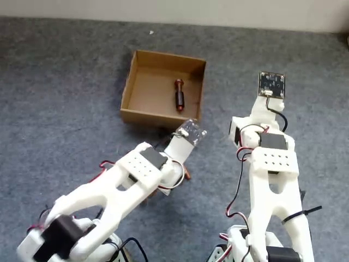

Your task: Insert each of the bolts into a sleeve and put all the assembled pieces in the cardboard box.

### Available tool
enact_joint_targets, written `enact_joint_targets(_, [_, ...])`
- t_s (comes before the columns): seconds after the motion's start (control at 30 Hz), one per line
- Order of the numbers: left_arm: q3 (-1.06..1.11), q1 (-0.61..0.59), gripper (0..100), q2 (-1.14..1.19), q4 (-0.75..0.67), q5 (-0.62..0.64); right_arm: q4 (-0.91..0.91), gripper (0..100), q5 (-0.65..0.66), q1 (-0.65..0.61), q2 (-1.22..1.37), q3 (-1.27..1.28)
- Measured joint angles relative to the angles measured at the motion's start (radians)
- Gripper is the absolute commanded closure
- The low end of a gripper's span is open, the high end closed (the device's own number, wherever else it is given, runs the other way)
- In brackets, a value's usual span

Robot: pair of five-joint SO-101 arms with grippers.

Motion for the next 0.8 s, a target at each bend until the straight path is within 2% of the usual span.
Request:
enact_joint_targets(0.2, [0.017, -0.015, 100, -0.265, 0.055, 0.000, 0.000, 99.2, 0.000, 0.000, 0.000, 0.000])
enact_joint_targets(0.4, [0.035, -0.129, 100, -0.503, 0.057, 0.000, 0.044, 99.2, 0.040, -0.009, -0.126, 0.002])
enact_joint_targets(0.53, [0.035, -0.170, 100, -0.655, 0.061, 0.000, 0.074, 99.2, 0.080, -0.077, -0.301, 0.078])
enact_joint_targets(0.8, [0.037, -0.178, 100, -0.941, 0.061, 0.000, 0.075, 99.2, 0.129, -0.245, -0.597, 0.232])
